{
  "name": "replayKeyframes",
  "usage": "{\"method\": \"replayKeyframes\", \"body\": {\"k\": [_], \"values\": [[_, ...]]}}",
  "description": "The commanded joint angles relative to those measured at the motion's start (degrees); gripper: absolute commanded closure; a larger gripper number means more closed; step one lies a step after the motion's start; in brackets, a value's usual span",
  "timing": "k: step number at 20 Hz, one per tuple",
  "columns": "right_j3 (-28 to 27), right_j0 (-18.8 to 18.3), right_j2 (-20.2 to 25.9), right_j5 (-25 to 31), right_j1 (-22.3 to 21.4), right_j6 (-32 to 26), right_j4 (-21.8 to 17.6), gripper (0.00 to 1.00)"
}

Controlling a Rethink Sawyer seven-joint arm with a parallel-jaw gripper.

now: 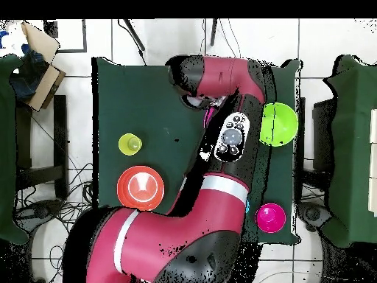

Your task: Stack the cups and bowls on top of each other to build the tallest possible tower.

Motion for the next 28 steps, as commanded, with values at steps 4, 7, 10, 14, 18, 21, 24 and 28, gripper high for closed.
{"method": "replayKeyframes", "body": {"k": [4, 7, 10, 14, 18, 21, 24, 28], "values": [[3.0, -0.9, 7.2, -0.2, 0.2, -9.4, -2.3, 1.00], [2.9, -0.8, 7.2, 0.2, 0.1, -9.3, -2.1, 1.00], [4.3, -0.5, 7.1, -0.9, -0.5, -8.6, -2.2, 1.00], [5.1, -0.4, 6.9, -3.0, -0.5, -8.0, -2.5, 1.00], [4.8, -0.4, 7.0, -3.5, -0.1, -7.6, -2.5, 1.00], [4.8, -0.4, 7.1, -3.7, 0.1, -7.3, -2.4, 1.00], [5.0, -0.3, 7.0, -3.6, -0.1, -7.0, -2.3, 1.00], [4.7, -0.5, 7.2, -3.9, 0.2, -7.1, -2.2, 1.00]]}}
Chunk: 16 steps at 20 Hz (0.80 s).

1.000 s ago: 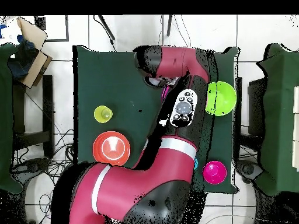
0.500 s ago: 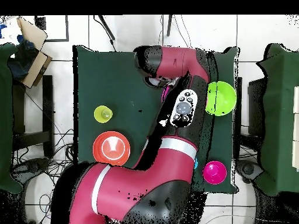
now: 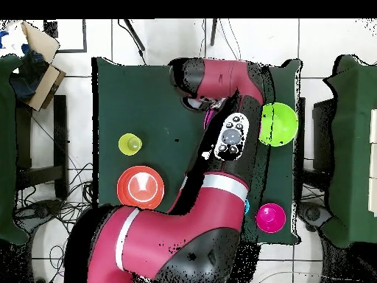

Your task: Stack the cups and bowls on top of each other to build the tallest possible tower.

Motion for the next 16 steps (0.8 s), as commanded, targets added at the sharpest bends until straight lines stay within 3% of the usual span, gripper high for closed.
{"method": "replayKeyframes", "body": {"k": [1, 2, 10, 16], "values": [[4.5, -0.4, 7.1, -4.4, -0.6, -7.3, -2.6, 1.00], [4.7, -0.4, 7.2, -4.7, -0.7, -7.6, -2.6, 0.00], [3.5, -0.4, 7.4, 2.3, -1.2, -5.4, 0.0, 0.00], [2.5, 0.2, 7.5, 4.3, -1.4, -4.6, 0.9, 0.00]]}}
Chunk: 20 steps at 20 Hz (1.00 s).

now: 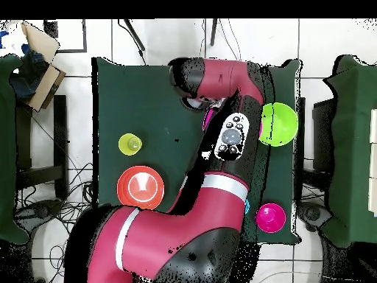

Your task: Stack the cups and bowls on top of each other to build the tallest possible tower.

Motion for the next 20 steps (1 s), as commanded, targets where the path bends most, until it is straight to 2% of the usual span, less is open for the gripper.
{"method": "replayKeyframes", "body": {"k": [1, 4, 9, 20], "values": [[2.3, 0.3, 7.6, 4.9, -1.6, -4.4, 0.9, 0.00], [1.5, 0.5, 7.7, 5.8, -2.3, -3.9, 1.8, 0.00], [2.1, 0.7, 7.6, 2.8, -2.8, -2.8, 2.2, 0.00], [1.7, 1.3, 6.9, 4.1, -3.4, -2.9, 1.6, 0.00]]}}
